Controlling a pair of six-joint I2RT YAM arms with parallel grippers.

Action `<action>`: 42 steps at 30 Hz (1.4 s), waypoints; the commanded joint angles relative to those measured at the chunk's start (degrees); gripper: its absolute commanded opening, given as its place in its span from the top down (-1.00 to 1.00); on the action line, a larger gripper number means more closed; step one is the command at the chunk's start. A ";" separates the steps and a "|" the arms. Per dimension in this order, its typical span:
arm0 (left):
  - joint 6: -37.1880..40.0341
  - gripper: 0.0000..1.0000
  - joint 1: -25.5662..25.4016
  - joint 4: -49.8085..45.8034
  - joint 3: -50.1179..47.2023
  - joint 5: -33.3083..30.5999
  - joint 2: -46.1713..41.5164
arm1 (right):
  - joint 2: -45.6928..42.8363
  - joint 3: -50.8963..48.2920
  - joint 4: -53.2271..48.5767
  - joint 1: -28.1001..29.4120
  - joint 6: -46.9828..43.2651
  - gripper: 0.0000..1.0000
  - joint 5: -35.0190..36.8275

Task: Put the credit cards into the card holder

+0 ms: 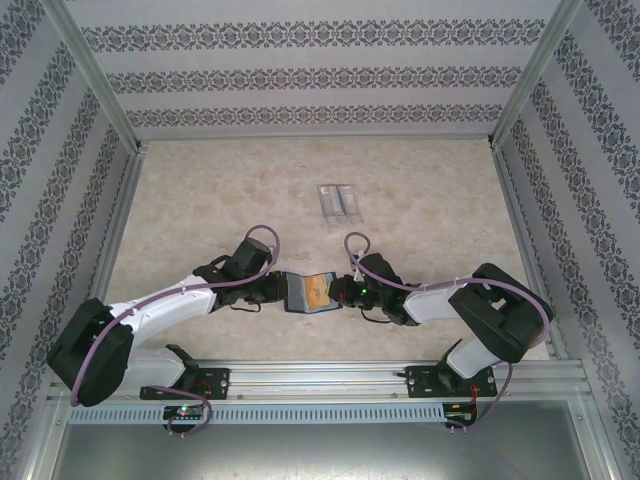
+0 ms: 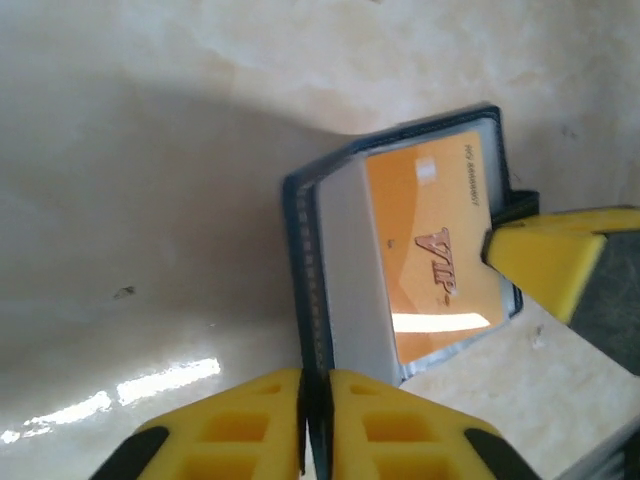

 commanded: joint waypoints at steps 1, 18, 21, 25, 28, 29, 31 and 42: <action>1.66 0.80 -0.51 -0.76 -0.66 -5.62 -0.05 | 1.71 0.34 1.08 1.02 1.37 1.00 1.18; 1.61 1.00 -0.38 -0.68 1.75 -8.05 10.97 | 3.26 -0.20 4.44 3.71 2.76 1.00 2.77; 1.74 1.00 -0.38 -0.28 1.93 -7.83 11.90 | 3.73 0.10 4.67 3.95 2.22 1.00 2.85; 1.62 1.00 -0.33 -0.41 2.05 -7.99 12.49 | 3.92 0.82 2.91 3.91 -0.12 1.00 4.98; 1.85 1.00 -0.37 -0.90 1.99 -8.60 12.31 | 4.10 1.53 2.85 3.86 -1.14 1.00 5.02; 1.94 1.00 -0.34 -1.41 2.04 -9.03 12.31 | 4.06 1.78 2.71 3.82 -1.60 1.00 5.26; 2.33 1.00 -0.27 -2.61 2.28 -9.57 12.16 | 4.52 2.38 2.56 3.73 -1.76 1.00 5.47; 3.30 1.00 0.80 -4.30 1.24 -10.79 11.68 | 7.88 5.78 3.55 3.28 -2.44 1.00 3.66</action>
